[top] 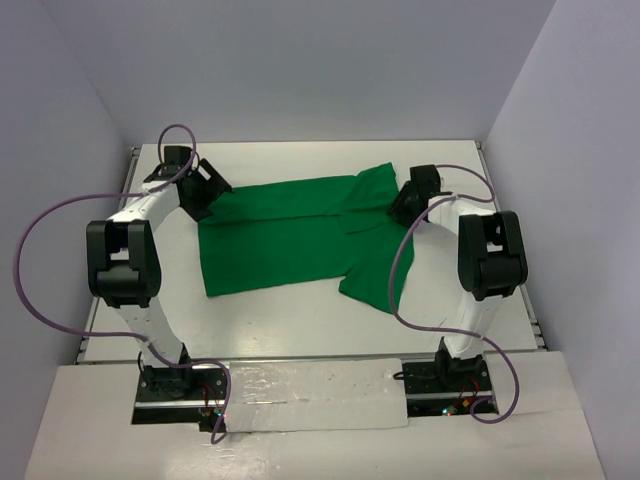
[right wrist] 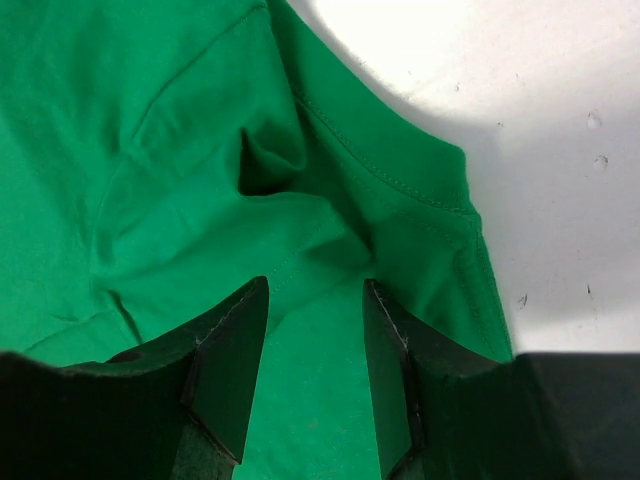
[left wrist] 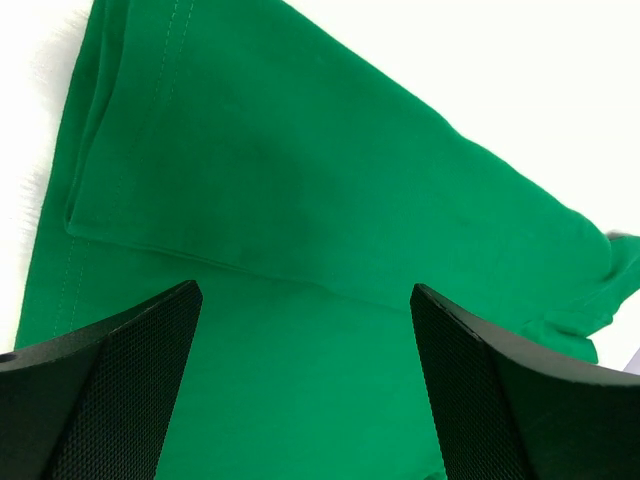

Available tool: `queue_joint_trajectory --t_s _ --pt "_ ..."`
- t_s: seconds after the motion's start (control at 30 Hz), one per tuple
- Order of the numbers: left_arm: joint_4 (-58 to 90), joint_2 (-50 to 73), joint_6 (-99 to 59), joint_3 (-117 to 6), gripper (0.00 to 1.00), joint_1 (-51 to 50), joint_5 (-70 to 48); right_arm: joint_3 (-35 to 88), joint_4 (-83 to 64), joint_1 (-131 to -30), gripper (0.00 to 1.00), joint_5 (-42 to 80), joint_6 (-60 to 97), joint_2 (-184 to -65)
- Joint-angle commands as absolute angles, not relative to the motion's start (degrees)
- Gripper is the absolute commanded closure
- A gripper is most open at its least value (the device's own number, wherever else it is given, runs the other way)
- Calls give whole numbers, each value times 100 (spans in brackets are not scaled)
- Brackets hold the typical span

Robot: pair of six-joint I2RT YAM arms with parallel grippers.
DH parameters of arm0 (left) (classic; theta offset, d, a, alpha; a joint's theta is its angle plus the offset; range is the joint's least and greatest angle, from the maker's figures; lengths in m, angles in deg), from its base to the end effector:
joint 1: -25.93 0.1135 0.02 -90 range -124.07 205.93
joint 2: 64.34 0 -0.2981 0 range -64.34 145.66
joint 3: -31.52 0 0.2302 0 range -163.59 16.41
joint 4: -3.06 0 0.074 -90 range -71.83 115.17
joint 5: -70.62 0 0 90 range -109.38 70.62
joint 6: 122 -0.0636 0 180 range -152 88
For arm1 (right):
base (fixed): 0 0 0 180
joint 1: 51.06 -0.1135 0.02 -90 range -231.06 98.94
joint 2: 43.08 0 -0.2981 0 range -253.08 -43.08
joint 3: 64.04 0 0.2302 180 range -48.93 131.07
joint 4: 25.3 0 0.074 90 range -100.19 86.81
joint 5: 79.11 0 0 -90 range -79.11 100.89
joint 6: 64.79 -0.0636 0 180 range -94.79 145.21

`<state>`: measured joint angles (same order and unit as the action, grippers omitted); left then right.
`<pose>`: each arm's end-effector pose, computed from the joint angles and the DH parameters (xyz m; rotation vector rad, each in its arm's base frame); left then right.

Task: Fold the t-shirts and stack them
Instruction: Fold the flattened tshirt in 1/3 of the way

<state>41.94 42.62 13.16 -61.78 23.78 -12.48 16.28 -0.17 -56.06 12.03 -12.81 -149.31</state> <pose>0.4135 -0.0232 0.2354 -0.8851 2.3884 -0.4871 0.3953 0.0359 0.1921 0.7003 2.3936 0.3465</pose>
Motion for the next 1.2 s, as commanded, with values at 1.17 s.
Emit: queue_joint_trajectory --t_s 1.17 --pt "4164 4241 1265 -6318 6 2329 -1194 2236 414 -5625 54 660 -1284 -15342"
